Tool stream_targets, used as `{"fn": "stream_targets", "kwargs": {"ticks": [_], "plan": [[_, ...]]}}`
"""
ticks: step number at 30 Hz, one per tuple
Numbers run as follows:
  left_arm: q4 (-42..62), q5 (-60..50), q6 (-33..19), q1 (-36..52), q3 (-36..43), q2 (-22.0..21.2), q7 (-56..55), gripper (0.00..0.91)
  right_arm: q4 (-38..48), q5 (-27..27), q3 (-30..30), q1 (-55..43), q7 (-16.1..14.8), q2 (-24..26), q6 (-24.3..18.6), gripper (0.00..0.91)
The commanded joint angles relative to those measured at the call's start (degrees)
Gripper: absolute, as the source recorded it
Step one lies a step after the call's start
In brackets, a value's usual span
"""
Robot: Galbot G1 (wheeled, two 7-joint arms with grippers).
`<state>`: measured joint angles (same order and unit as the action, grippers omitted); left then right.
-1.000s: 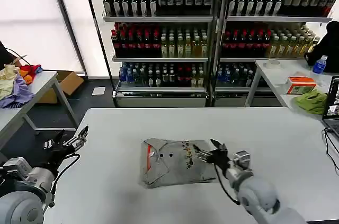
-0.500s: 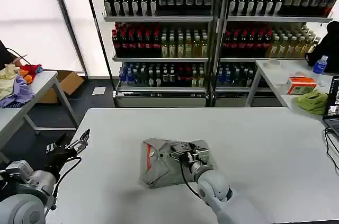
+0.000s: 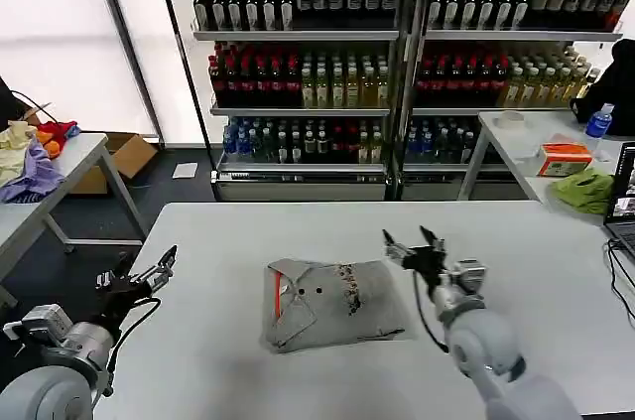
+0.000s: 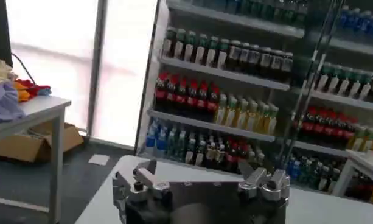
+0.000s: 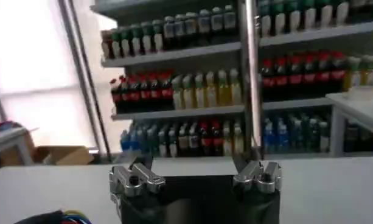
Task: Fold and organize the clothes.
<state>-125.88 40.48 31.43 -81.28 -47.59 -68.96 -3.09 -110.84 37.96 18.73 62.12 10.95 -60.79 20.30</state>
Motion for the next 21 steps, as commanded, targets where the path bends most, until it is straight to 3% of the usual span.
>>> {"fn": "stream_targets", "kwargs": {"ticks": [1, 9, 10, 14, 21], "plan": [[0.36, -2.15, -5.53, -2.62, 1.33, -0.85, 0.99, 0.907, -3.77, -0.35, 26.61, 21.46, -18.09, 1.59, -11.46, 0.907], [-0.73, -5.62, -12.60, -6.93, 3.41, -1.70, 1.78, 0.907, -3.80, -5.92, 25.81, 27.33, -23.92, -4.76, -20.18, 0.907], [-0.88, -6.39, -13.57, -7.28, 3.76, -2.03, 1.87, 0.907, -3.49, -6.25, 25.21, 28.25, -25.83, -5.28, -21.45, 0.907], [-1.07, -8.13, -15.73, -7.68, 4.50, -3.45, 1.99, 0.907, -2.64, -10.73, 23.95, 28.76, -26.57, -6.25, -22.20, 0.907], [-0.30, -10.62, -19.60, -8.41, 5.25, -5.94, 2.76, 0.907, -2.11, -10.93, 22.65, 28.99, -25.34, -6.95, -22.78, 0.907]]}}
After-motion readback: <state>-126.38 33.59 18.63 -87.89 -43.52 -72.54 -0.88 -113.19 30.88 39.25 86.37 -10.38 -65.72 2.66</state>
